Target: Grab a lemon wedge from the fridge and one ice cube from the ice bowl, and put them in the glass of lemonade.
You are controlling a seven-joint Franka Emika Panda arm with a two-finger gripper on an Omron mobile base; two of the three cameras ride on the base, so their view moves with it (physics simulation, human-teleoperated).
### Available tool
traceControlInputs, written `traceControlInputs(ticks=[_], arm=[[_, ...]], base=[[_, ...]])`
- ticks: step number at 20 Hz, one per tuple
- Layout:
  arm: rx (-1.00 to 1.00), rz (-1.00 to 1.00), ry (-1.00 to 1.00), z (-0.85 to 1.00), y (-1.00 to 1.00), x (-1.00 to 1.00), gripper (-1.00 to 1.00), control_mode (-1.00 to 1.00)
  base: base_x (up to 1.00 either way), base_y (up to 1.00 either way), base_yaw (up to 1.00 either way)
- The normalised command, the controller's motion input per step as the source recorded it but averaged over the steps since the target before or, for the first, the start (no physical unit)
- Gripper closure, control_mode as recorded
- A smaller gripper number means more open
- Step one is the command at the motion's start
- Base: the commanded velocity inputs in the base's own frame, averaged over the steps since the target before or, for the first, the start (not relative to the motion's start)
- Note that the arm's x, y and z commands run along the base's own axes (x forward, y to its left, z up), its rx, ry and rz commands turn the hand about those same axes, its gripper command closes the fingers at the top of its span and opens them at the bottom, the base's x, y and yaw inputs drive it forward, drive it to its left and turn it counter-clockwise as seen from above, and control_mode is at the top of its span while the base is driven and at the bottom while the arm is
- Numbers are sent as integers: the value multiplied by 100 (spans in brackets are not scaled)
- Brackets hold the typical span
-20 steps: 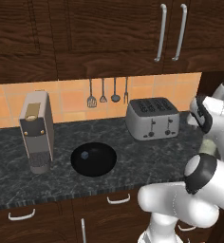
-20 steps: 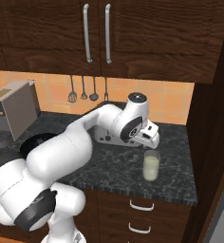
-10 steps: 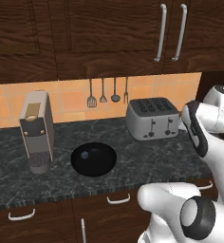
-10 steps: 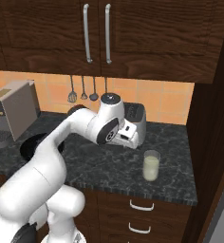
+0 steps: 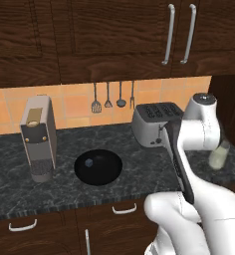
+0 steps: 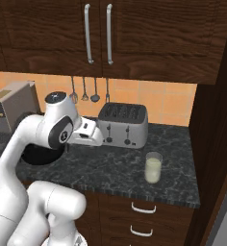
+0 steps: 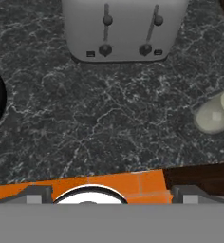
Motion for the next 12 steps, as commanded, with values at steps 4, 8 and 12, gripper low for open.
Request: traceControlInputs(ticks=[4, 8, 12], arm=[[0, 12, 6, 28, 100, -64, -100, -100], [1, 15, 4, 18, 68, -85, -100, -100], [0, 0, 0, 0, 0, -27, -100, -100]], base=[[0, 0, 0], [0, 0, 0], [0, 0, 0]])
